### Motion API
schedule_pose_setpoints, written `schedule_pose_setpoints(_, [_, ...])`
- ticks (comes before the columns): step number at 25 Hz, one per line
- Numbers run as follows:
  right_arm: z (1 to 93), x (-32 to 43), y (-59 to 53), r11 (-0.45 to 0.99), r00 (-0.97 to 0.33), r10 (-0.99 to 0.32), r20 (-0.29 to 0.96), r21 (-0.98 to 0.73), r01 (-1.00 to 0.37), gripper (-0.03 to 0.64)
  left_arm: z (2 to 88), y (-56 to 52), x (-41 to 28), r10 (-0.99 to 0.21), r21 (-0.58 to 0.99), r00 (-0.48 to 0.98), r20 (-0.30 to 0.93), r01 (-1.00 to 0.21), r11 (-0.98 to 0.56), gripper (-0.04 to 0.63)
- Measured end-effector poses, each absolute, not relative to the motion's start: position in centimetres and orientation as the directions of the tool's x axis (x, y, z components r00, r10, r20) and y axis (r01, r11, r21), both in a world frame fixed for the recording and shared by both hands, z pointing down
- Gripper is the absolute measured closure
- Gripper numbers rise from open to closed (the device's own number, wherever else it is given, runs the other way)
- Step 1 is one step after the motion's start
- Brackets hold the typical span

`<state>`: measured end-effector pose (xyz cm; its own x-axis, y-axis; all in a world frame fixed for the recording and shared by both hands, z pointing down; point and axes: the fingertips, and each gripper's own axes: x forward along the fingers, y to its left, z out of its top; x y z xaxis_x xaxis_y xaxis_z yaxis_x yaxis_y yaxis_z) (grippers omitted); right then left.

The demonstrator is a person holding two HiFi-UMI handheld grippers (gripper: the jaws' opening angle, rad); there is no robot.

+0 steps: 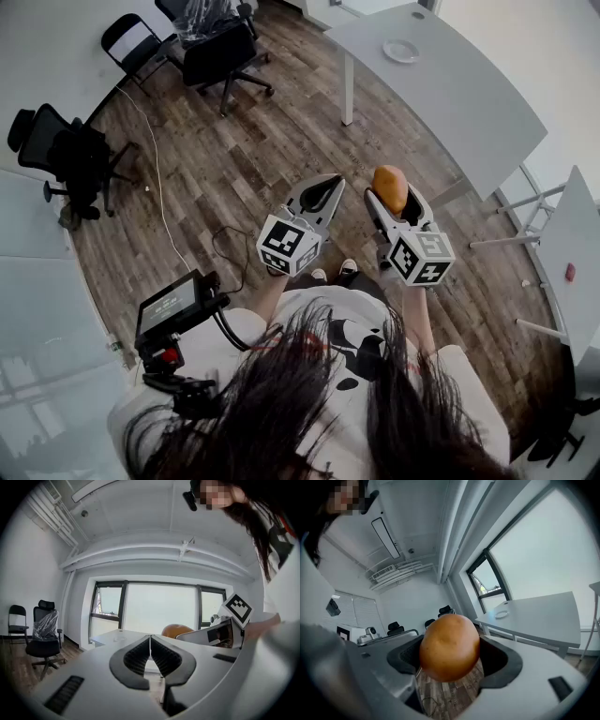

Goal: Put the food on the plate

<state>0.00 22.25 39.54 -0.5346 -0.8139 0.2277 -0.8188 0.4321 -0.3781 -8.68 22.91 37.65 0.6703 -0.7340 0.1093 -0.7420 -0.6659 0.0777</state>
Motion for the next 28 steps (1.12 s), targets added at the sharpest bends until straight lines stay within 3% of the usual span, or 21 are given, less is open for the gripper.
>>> schedule_pose_setpoints(28, [40.8,3.2,21.2,0.435,-0.549,-0.81,0.207,-0.417,-0.798,0.255,39.0,21.9,-4.5,-0.725,0.067,0.678,0.123,-0.734,-0.675,0.589])
